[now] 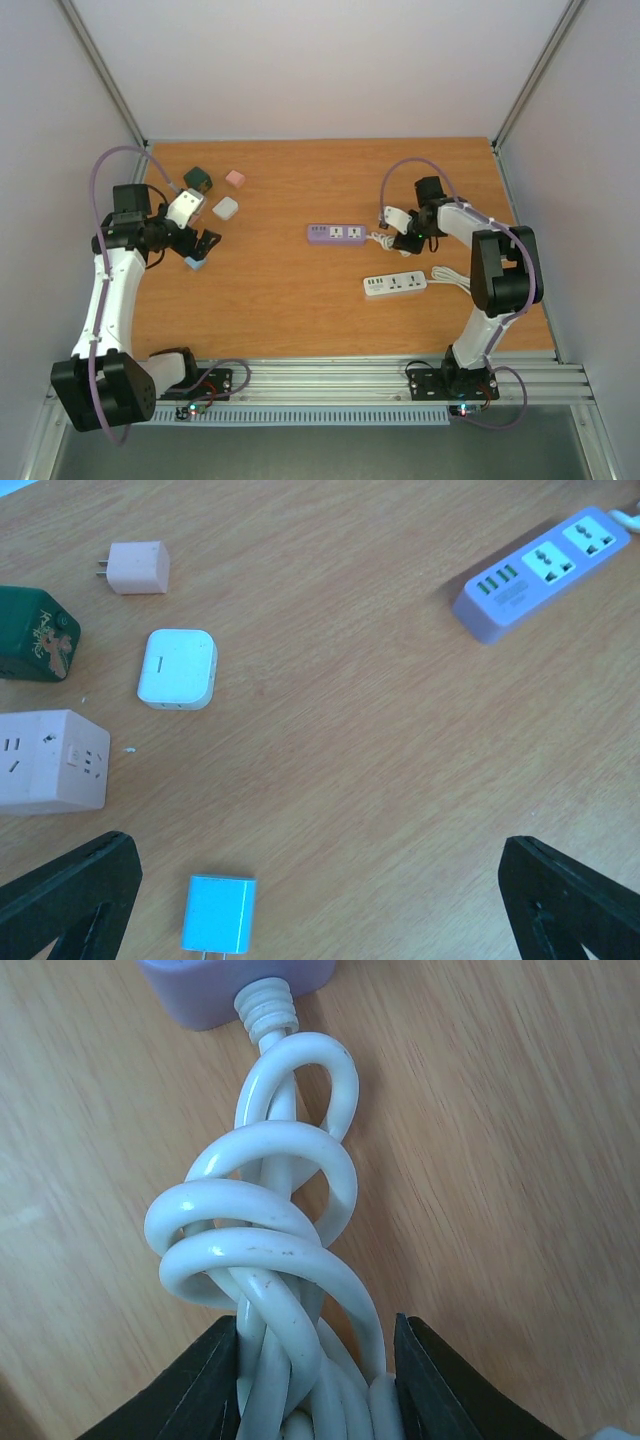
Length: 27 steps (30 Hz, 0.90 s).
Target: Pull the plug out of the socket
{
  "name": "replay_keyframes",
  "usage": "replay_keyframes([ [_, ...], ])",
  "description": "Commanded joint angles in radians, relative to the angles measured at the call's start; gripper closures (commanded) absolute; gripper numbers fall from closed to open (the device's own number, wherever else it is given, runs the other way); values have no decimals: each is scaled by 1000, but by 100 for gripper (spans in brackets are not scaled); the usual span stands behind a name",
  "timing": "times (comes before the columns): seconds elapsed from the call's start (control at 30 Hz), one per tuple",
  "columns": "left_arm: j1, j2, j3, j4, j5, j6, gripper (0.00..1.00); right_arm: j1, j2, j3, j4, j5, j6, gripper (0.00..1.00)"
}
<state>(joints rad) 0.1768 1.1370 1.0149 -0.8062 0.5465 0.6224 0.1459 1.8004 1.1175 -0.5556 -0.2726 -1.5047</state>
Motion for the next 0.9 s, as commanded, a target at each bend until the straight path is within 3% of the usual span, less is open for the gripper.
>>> replay_keyframes([
  [0.0, -7, -14, 3, -3, 19, -20, 0, -98, -27, 5, -55, 18, -112, 67],
  [0.33, -15, -2, 4, 7, 7, -29, 0, -340, -64, -24, -86, 23, -265, 67],
  [0.77, -17, 17, 40, 37, -18, -75, 0, -549, -62, -26, -89, 28, -392, 64],
  [0.87, -17, 22, 46, 43, -19, -83, 0, -573, -62, -18, -85, 27, -400, 57],
])
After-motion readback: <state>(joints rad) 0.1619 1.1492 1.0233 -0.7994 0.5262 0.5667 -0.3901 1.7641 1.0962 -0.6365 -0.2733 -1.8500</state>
